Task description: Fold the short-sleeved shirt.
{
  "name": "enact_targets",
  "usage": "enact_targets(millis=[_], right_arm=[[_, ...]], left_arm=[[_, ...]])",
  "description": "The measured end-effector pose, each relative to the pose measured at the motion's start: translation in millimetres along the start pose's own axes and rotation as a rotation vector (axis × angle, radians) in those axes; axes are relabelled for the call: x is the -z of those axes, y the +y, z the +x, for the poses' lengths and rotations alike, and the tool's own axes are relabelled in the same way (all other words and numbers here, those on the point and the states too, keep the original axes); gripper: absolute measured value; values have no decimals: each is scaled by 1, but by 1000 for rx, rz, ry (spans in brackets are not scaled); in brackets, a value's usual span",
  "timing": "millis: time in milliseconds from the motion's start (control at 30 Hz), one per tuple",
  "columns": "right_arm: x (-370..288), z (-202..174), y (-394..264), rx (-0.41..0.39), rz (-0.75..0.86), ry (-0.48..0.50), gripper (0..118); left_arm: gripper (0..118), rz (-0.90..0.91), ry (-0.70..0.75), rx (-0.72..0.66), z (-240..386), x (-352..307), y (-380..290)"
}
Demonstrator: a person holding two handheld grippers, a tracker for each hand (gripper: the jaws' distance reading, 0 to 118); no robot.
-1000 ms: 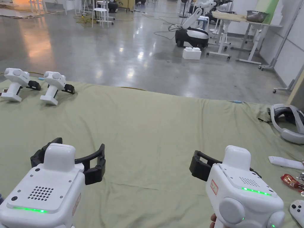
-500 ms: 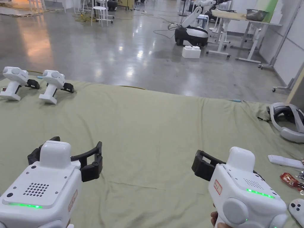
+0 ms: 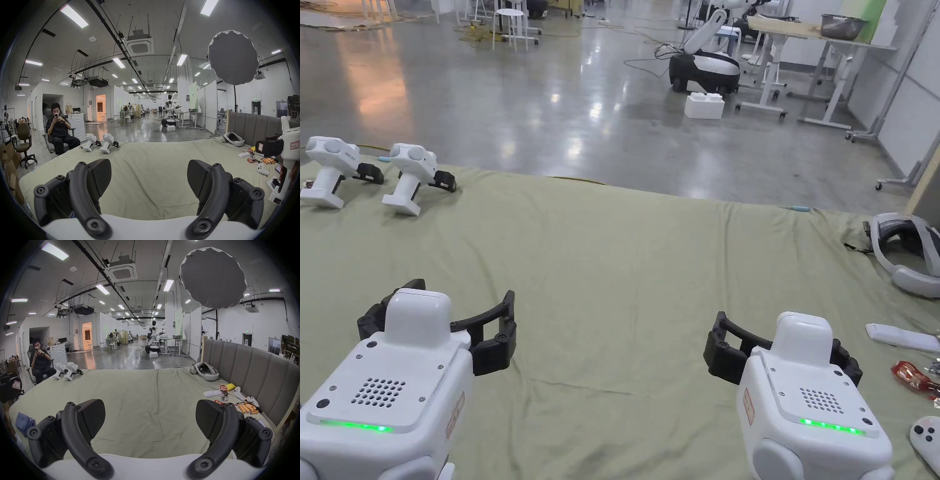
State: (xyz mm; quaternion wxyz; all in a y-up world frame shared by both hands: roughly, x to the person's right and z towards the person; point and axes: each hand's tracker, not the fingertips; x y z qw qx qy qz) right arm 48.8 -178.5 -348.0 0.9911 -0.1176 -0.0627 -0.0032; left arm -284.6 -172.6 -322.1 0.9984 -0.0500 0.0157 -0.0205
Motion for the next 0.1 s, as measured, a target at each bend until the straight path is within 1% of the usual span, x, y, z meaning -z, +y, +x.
enact_targets(millis=[100], right_arm=[[-2,-1,-1,-23,16,6,115]], left_arm=[[104,6,1,5,1,0,0]])
